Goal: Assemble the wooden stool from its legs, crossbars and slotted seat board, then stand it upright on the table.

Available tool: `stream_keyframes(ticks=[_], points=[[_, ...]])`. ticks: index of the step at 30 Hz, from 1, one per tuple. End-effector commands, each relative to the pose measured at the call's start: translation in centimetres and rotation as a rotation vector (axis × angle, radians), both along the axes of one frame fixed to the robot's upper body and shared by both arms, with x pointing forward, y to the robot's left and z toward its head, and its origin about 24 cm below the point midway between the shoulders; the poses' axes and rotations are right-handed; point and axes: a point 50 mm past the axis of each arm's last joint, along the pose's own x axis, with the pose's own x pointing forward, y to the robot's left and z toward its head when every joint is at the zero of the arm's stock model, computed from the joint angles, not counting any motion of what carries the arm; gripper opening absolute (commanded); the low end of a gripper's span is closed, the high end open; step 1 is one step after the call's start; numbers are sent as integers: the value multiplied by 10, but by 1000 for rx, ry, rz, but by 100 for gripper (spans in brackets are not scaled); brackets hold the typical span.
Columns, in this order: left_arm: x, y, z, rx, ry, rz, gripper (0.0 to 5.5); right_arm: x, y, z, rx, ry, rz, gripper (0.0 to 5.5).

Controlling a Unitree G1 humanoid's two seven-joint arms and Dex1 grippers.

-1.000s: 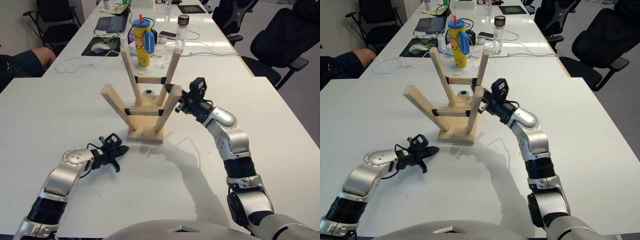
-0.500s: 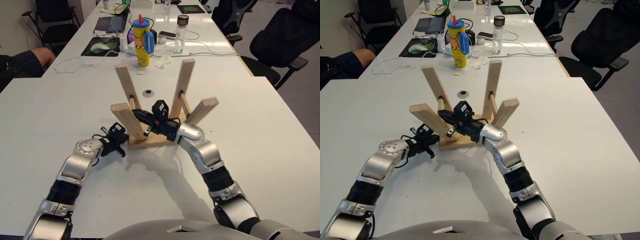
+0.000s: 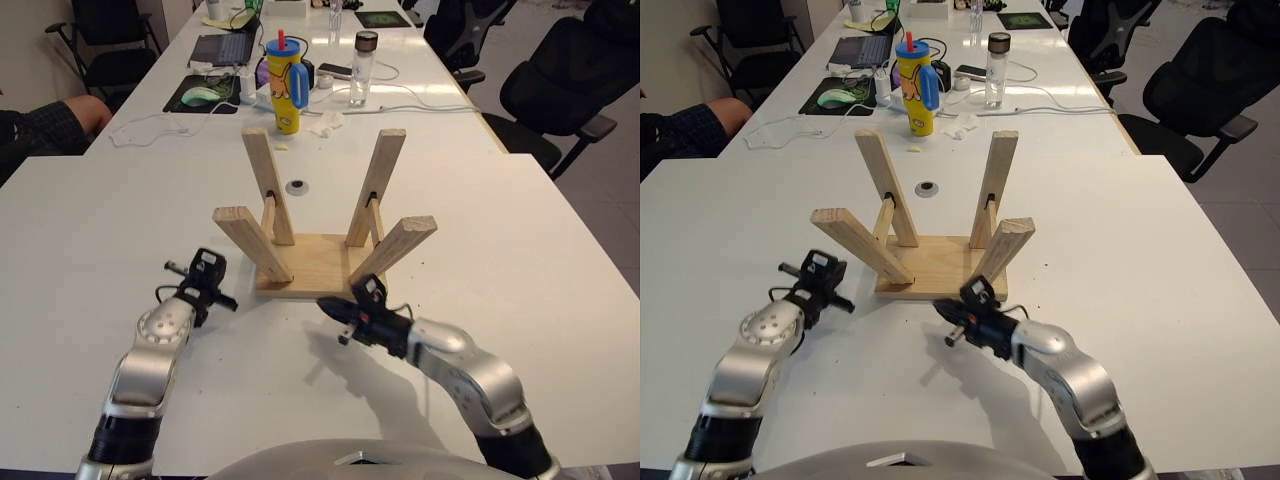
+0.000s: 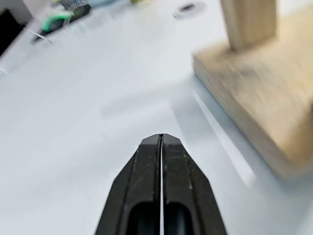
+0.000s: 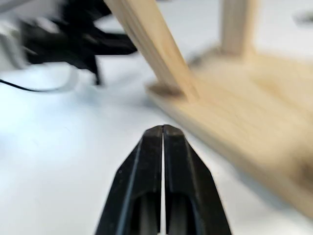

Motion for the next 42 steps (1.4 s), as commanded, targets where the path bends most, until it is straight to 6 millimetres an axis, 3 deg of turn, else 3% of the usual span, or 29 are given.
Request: stream_keyframes(ticks=[1, 4, 8, 12, 18, 23, 29, 33, 42], points=[[-13, -2, -7, 6, 70, -44, 1, -3, -37, -3, -125, -92, -253, 0], [-8, -6, -8, -6, 77, -50, 1, 1, -57, -10, -216, -100, -405, 0], [2, -12, -11, 5, 85, -64, 1, 14, -61, -23, -286, -79, -454, 0], [4, -20, -17, -3, 136, -117, 1, 25, -47, -31, -271, -52, -403, 0], [-3, -46, -14, -119, 238, -272, 1, 27, -25, -25, -185, -52, -309, 0], [-2, -91, 24, -514, 167, -483, 1, 27, -5, -5, -14, -58, -182, 0], [3, -103, 75, -776, 74, -640, 1, 36, 13, 42, 177, -152, -43, 0], [1, -105, 92, -814, 85, -731, 1, 42, 12, 59, 229, -188, -40, 0], [-2, -99, 100, -749, 121, -789, 1, 61, -4, 75, 192, -251, -86, 0]])
